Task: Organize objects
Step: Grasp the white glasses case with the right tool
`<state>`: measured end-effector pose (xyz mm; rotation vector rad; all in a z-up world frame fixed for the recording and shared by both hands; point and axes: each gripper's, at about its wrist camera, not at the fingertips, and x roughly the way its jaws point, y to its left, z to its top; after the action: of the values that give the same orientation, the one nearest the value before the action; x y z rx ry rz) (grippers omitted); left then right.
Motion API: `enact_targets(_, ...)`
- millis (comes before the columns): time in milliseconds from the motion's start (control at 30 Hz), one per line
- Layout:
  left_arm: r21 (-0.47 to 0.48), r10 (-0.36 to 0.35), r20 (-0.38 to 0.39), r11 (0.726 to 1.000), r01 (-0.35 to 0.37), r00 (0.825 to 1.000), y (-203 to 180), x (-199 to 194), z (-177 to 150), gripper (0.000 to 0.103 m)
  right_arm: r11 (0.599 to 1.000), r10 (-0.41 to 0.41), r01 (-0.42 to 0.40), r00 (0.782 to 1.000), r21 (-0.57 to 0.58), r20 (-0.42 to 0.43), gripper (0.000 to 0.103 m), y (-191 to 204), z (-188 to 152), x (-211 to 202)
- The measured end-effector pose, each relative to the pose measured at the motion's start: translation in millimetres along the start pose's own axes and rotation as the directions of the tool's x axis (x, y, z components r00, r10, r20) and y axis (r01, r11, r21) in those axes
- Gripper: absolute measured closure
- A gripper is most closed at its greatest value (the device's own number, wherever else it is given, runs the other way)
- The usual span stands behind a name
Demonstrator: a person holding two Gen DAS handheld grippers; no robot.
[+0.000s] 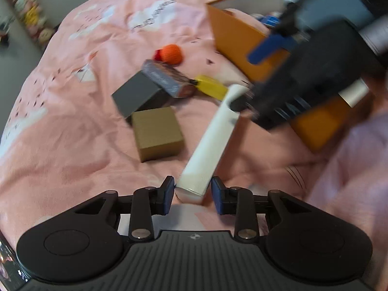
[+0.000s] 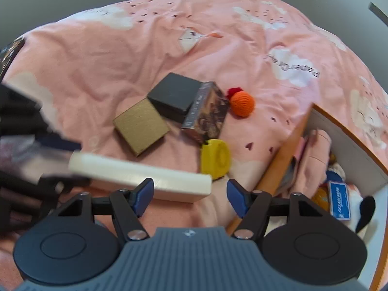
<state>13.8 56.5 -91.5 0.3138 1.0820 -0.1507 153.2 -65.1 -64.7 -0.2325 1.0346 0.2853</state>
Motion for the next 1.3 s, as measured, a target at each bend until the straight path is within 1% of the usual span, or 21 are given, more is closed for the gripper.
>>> enact_targets(100,0.022,-0.039,-0.004,0.999,0.039,0.999,-5,-1,-2,0.065,1.0,0.015,-0.015,1.0,0.021,0.014,0.037,-1,2,2)
enact_targets(200,-0.007,-0.106,-0.003,0.994,0.106,0.994,-2,-3,-3,0.065,0.999,0.042,-0.042,0.999,-0.005,0.003,0.042,6,1,7)
enact_targets(267,-0.039,-0.142,-0.002,0.989,0.142,0.99,2,-3,-4,0.061,0.998,0.052,-0.053,0.998,-0.026,-0.023,0.045,11,-2,12)
enact_targets(333,-0.079,-0.183,0.005,0.98,0.182,0.983,8,-4,-6,0.057,0.997,0.04,-0.042,0.999,-0.067,-0.036,0.044,17,-7,14)
enact_targets(400,-0.117,-0.229,0.009,0.966,0.229,0.973,14,-4,-6,0.055,0.994,0.018,-0.023,0.999,-0.108,-0.048,0.044,23,-10,16)
enact_targets(500,-0.157,-0.283,0.028,0.946,0.284,0.959,20,-6,-6,0.051,0.987,0.015,-0.026,0.997,-0.156,-0.072,0.042,27,-13,16)
enact_targets(600,-0.183,-0.316,0.052,0.93,0.32,0.947,27,-10,-5,0.046,0.977,0.002,-0.023,0.995,-0.213,-0.098,0.042,31,-18,17)
enact_targets(667,-0.192,-0.326,0.059,0.924,0.331,0.944,29,-10,-4,0.044,0.978,0.008,-0.03,0.994,-0.205,-0.108,0.042,28,-18,17)
enact_targets(767,-0.165,-0.322,0.045,0.931,0.325,0.946,28,-10,2,0.042,0.966,0.031,-0.064,0.991,-0.251,-0.133,0.043,27,-18,16)
enact_targets(800,-0.146,-0.32,0.039,0.935,0.322,0.947,27,-9,4,0.041,0.952,0.046,-0.086,0.989,-0.292,-0.141,0.044,28,-18,15)
enact_targets(867,-0.115,-0.32,0.027,0.94,0.321,0.947,26,-8,8,0.041,0.919,0.112,-0.165,0.98,-0.358,-0.164,0.044,27,-16,10)
enact_targets(933,-0.105,-0.318,0.009,0.943,0.317,0.948,26,-5,12,0.041,0.884,0.184,-0.255,0.96,-0.392,-0.21,0.044,24,-12,11)
enact_targets(967,-0.103,-0.313,-0.002,0.945,0.311,0.95,26,-2,14,0.041,0.862,0.201,-0.285,0.951,-0.419,-0.233,0.042,25,-10,12)
enact_targets(1000,-0.099,-0.304,-0.012,0.948,0.301,0.953,26,0,14,0.041,0.841,0.2,-0.295,0.949,-0.454,-0.246,0.041,26,-8,14)
enact_targets(1067,-0.095,-0.286,-0.021,0.954,0.283,0.958,26,3,16,0.041,0.793,0.186,-0.299,0.949,-0.531,-0.256,0.035,30,-5,19)
enact_targets(1133,-0.095,-0.276,-0.032,0.958,0.272,0.961,27,8,17,0.041,0.747,0.197,-0.329,0.94,-0.578,-0.279,0.035,32,0,26)
enact_targets(1167,-0.092,-0.277,-0.036,0.958,0.273,0.96,27,10,17,0.041,0.731,0.212,-0.352,0.931,-0.585,-0.297,0.035,33,4,30)
enact_targets(1233,-0.101,-0.293,-0.051,0.953,0.287,0.955,29,17,17,0.041,0.689,0.249,-0.412,0.907,-0.596,-0.34,0.034,35,12,38)
enact_targets(1300,-0.118,-0.29,-0.062,0.952,0.282,0.955,33,22,17,0.041,0.649,0.263,-0.454,0.887,-0.611,-0.379,0.03,37,21,47)
